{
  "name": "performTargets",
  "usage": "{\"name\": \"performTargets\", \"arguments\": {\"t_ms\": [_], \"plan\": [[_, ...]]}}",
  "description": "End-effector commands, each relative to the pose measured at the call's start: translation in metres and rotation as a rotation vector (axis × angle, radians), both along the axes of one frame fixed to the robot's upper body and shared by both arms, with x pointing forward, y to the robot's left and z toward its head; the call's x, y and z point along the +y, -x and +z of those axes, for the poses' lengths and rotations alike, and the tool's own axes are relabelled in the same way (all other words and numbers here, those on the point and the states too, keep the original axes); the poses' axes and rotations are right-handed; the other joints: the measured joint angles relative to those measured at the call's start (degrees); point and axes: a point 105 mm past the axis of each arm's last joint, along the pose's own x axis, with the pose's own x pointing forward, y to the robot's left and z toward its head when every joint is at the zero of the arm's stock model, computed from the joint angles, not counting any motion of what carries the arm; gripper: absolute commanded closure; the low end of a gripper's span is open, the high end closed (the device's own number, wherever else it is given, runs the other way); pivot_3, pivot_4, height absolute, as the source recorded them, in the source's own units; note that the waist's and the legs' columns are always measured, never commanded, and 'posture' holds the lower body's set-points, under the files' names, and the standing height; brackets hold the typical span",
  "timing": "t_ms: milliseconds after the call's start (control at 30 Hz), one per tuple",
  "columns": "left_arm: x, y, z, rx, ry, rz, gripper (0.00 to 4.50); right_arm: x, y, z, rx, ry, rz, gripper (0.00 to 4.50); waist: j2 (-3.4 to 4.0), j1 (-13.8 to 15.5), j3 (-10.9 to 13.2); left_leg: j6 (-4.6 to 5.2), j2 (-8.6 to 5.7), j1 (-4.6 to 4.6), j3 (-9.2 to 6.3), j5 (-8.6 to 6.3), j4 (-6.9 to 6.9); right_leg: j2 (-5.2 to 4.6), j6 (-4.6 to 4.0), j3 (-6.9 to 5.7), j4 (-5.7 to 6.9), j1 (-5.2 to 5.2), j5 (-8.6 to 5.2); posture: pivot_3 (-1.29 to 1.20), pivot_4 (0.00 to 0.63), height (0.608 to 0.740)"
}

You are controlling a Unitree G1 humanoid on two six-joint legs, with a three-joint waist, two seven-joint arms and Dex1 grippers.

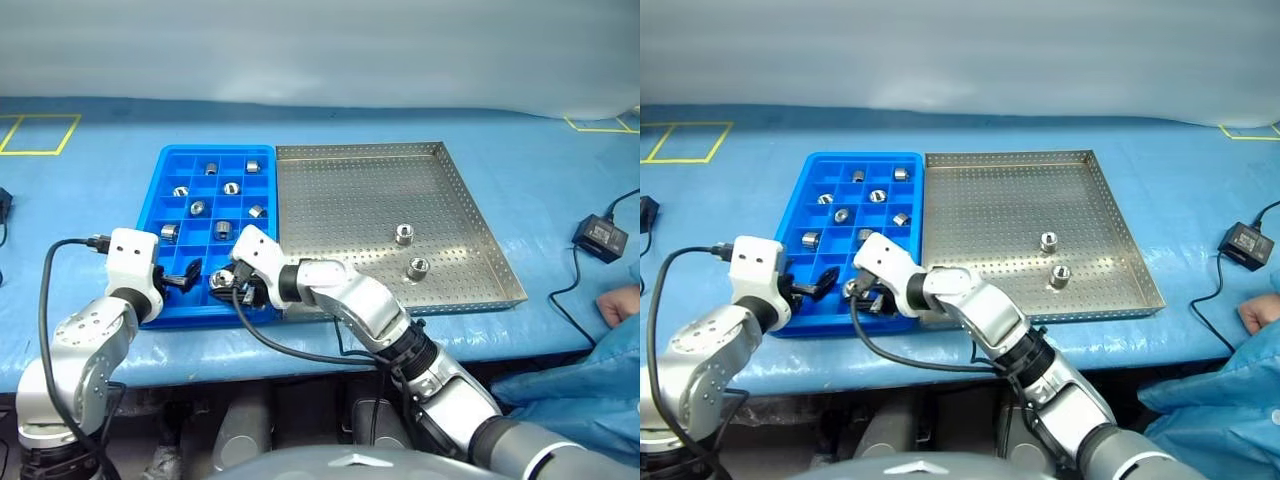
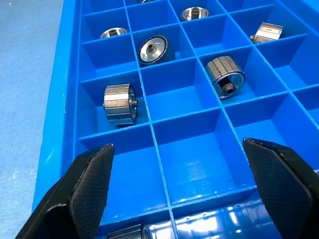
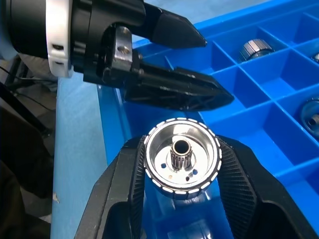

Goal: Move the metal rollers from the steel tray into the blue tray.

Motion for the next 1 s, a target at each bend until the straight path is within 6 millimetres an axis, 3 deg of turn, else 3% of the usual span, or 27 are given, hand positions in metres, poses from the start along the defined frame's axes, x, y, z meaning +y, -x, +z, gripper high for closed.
{"name": "performTargets", "arguments": {"t_ms": [33, 233, 333, 400, 533, 800, 1000], "plan": [[-0.003, 0.001, 0.014, -0.06, -0.013, -0.006, 0.0, 0.008, -0.004, 0.007, 0.002, -0.038, 0.01, 2.75, 0.0, 0.22, 0.0, 0.11, 0.0, 0.0, -0.01, 0.07, 0.0, 0.0, 0.0, -0.01, 0.0, 0.0, 0.0, 0.14, 0.15, 0.74], [-0.013, -0.002, 0.014, -0.077, 0.016, -0.036, 0.0, 0.008, -0.011, 0.011, 0.014, -0.088, -0.03, 0.8, 0.0, 1.07, 0.0, -0.06, -0.01, 0.0, -0.05, -0.02, 0.0, -0.03, 0.0, -0.06, -0.03, -0.03, 0.0, 0.14, 0.15, 0.74], [-0.024, -0.006, 0.014, -0.084, 0.045, -0.075, 0.0, 0.002, -0.01, 0.028, -0.028, -0.149, -0.038, 0.8, -0.01, 1.25, 0.0, -0.06, -0.01, 0.0, -0.07, -0.02, 0.0, -0.03, 0.0, -0.08, -0.05, -0.02, 0.0, 0.12, 0.15, 0.74], [-0.041, -0.012, 0.019, -0.117, 0.118, -0.135, 0.0, -0.008, -0.008, 0.042, -0.067, -0.187, -0.045, 0.8, 0.01, 1.56, 0.0, -0.07, -0.02, 0.0, -0.1, -0.03, 0.0, -0.04, -0.01, -0.12, -0.05, -0.01, -0.01, 0.1, 0.15, 0.74], [-0.08, -0.028, 0.031, -0.182, 0.217, -0.266, 0.0, -0.047, -0.01, 0.067, -0.147, -0.241, -0.115, 0.8, -0.04, 1.96, -0.02, -0.05, -0.07, -0.03, -0.11, -0.03, 0.05, -0.1, 0.0, -0.13, -0.09, 0.02, -0.01, 0.07, 0.15, 0.74], [-0.145, -0.052, 0.037, -0.18, 0.234, -0.573, 0.0, -0.16, -0.053, 0.03, -0.172, -0.029, -0.617, 0.8, -0.05, -0.4, -0.04, 0.25, -0.22, -0.06, 0.03, 0.16, 0.04, 0.06, 0.01, -0.05, -0.02, 0.18, -0.03, -0.07, 0.15, 0.74], [-0.19, -0.066, 0.036, -0.171, 0.182, -0.756, 0.0, -0.2, -0.054, 0.033, -0.264, 0.078, -0.795, 0.8, -0.05, -2.26, -0.04, 0.29, -0.25, -0.09, 0.07, 0.16, 0.1, 0.04, 0.14, 0.02, -0.01, 0.19, -0.11, -0.17, 0.15, 0.74]]}}
